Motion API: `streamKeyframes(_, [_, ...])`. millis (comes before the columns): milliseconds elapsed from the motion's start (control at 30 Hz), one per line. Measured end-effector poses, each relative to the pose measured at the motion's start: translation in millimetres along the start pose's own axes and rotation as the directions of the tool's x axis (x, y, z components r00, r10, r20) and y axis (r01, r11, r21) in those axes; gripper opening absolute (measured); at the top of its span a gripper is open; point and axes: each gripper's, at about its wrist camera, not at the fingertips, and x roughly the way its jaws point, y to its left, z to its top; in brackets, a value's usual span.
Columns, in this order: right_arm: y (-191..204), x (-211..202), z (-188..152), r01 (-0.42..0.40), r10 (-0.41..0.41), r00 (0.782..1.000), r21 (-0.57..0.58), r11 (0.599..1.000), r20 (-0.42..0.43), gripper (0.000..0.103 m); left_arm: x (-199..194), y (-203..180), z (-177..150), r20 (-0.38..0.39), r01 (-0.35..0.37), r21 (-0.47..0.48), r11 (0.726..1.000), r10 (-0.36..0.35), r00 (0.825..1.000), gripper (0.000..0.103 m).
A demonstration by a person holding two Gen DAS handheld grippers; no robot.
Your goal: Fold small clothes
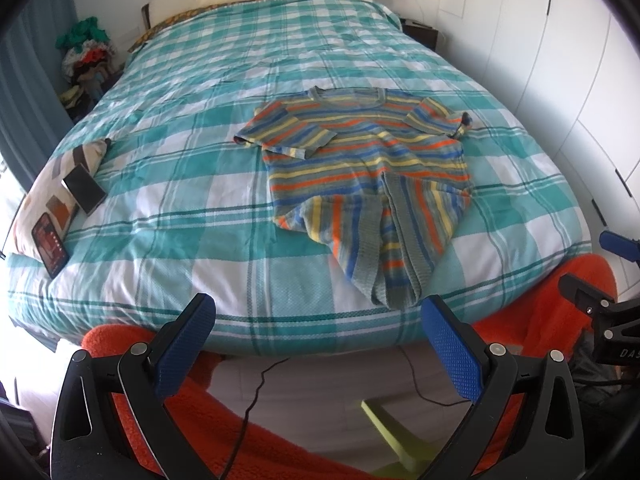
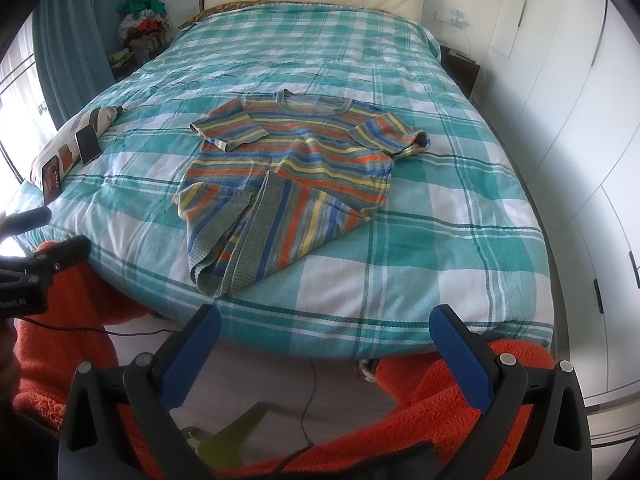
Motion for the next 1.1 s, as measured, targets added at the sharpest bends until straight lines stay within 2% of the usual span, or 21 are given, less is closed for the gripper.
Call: streamKeyframes(1100, [2.1, 4.0, -3.9, 0.010, -0.010, 1.000, 0.001, 1.000, -0.011, 0.103, 2.0, 0.2, 0.8, -0.018, -0.007, 0.007, 1.000, 0.008, 1.000, 0.102])
